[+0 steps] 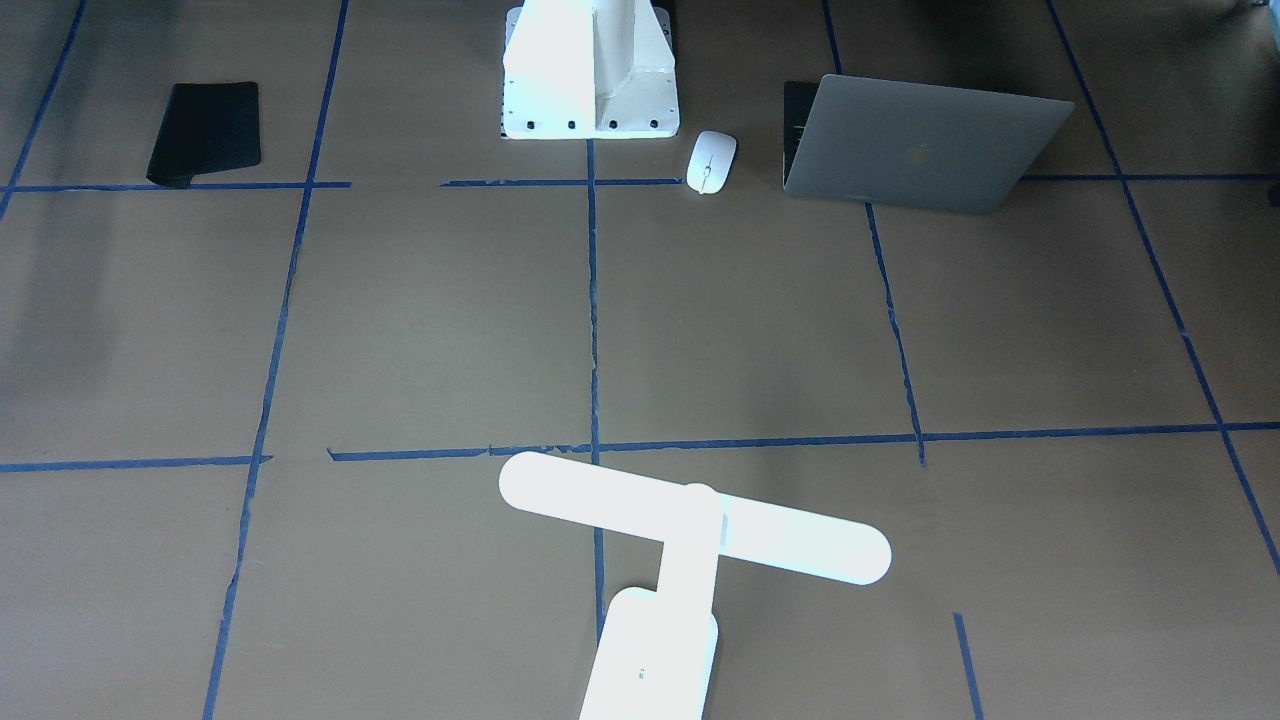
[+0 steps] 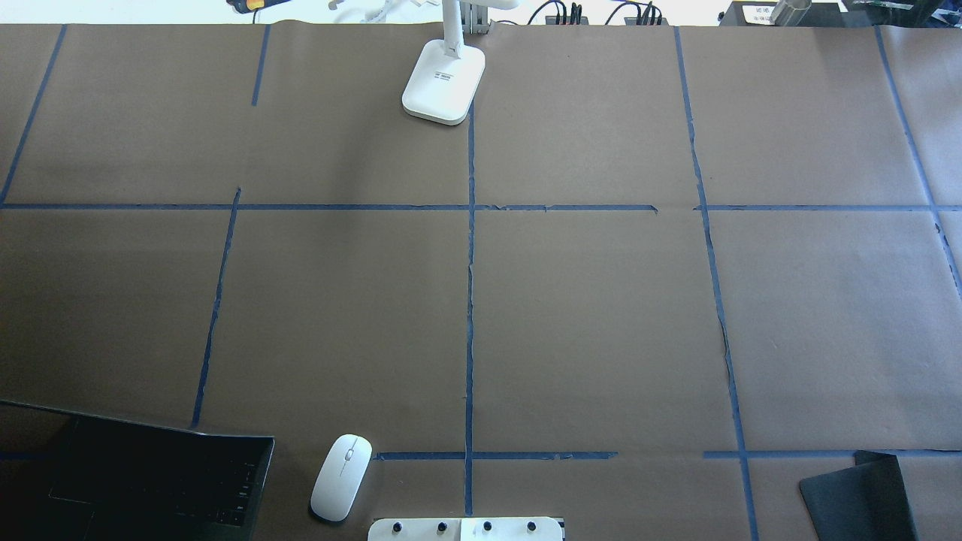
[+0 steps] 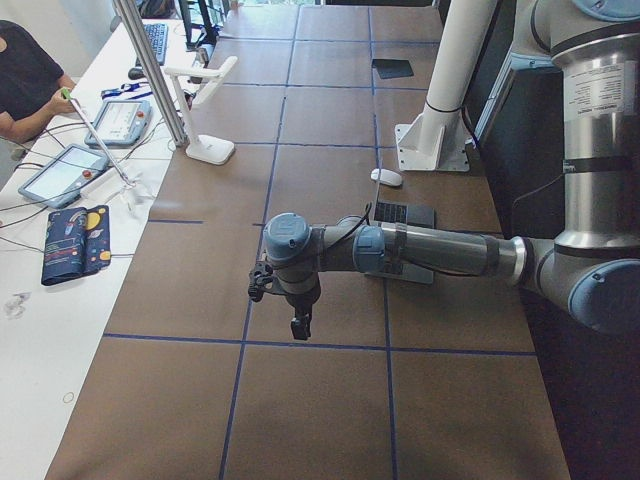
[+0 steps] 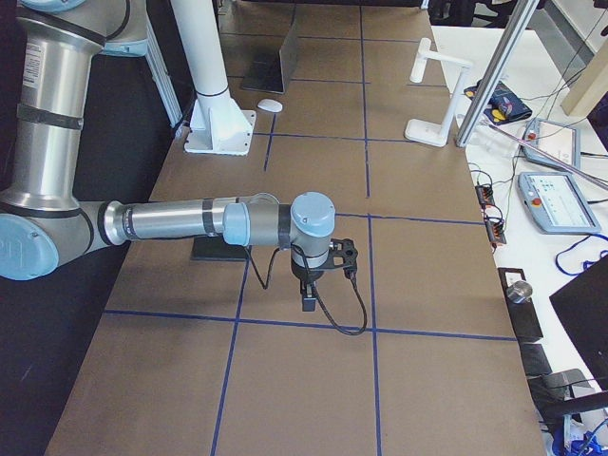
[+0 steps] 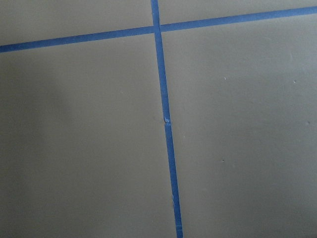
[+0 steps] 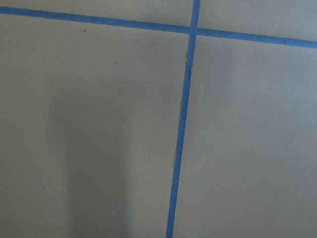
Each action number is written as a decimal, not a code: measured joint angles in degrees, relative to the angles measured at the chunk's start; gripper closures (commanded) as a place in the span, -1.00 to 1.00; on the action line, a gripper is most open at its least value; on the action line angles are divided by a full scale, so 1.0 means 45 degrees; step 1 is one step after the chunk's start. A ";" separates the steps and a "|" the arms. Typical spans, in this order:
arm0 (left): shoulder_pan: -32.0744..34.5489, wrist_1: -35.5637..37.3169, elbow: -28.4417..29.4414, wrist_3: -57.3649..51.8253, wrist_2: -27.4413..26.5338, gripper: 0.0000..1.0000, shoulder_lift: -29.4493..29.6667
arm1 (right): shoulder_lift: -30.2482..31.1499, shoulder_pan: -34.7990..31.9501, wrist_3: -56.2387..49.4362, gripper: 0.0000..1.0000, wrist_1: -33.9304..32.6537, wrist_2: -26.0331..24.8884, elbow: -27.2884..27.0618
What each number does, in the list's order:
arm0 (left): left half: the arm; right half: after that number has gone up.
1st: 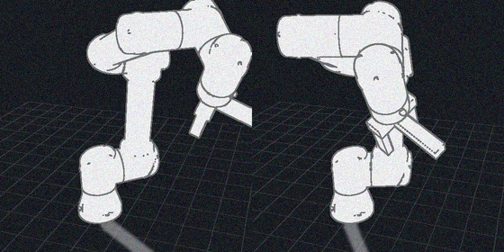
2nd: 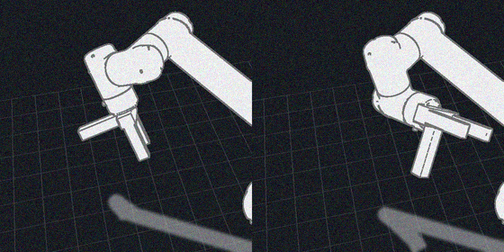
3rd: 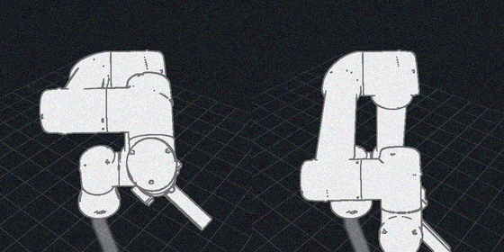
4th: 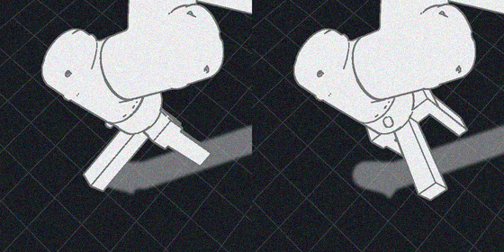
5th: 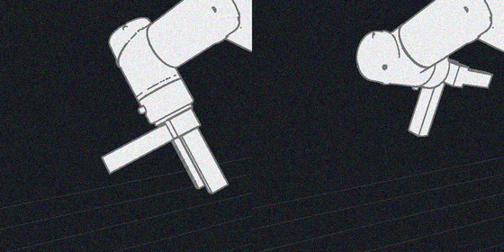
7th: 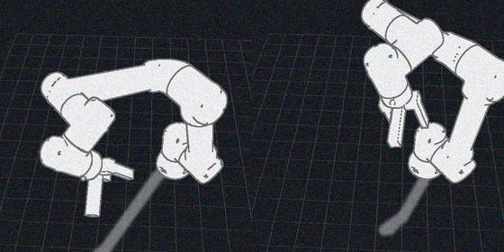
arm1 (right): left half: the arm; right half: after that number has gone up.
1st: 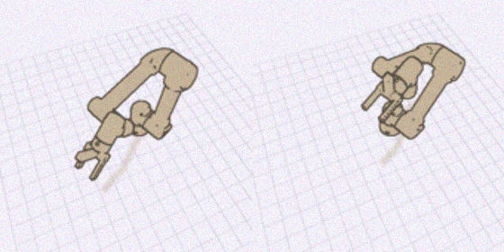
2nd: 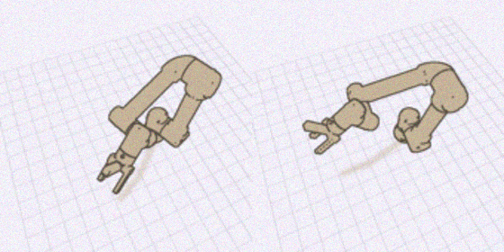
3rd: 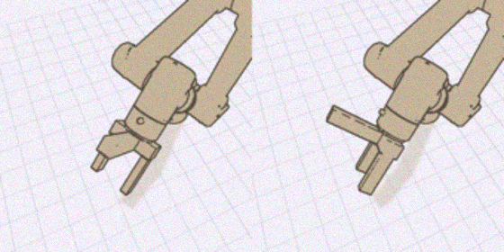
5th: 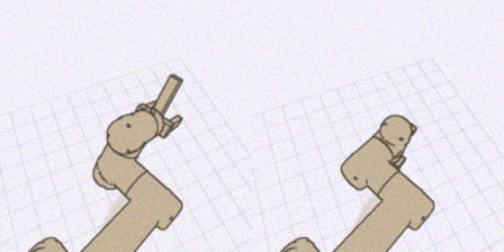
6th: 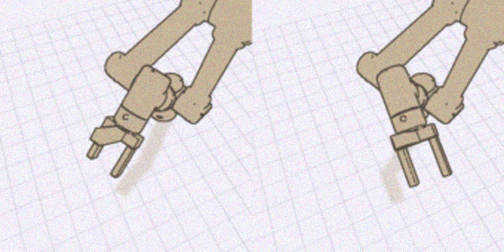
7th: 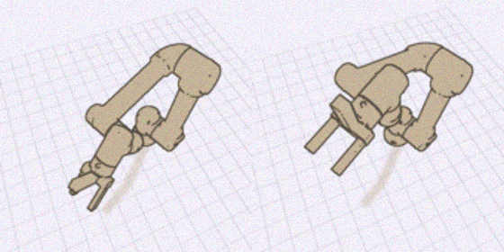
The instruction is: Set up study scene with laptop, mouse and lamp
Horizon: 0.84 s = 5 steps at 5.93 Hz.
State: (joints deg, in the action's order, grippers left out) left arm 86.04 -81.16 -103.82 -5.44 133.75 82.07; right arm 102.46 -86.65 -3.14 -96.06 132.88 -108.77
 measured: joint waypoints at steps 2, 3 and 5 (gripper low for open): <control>0.0000 -0.0073 -0.0023 -0.0182 -0.0003 -1.00 -0.0206 | 0.0032 -0.0003 0.0036 -1.00 0.0024 0.0161 0.0018; 0.0004 -0.0092 -0.0062 -0.0197 -0.0028 -1.00 -0.0289 | 0.0059 -0.0003 0.0067 -1.00 0.0077 0.0380 0.0063; 0.0006 -0.0114 -0.0075 -0.0194 -0.0050 -1.00 -0.0277 | 0.0067 0.0010 0.0172 -1.00 0.0125 0.0537 0.0085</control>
State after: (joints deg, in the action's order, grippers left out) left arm 86.07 -81.67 -104.16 -6.31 133.53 80.83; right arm 102.76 -86.60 -2.37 -95.50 135.30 -108.39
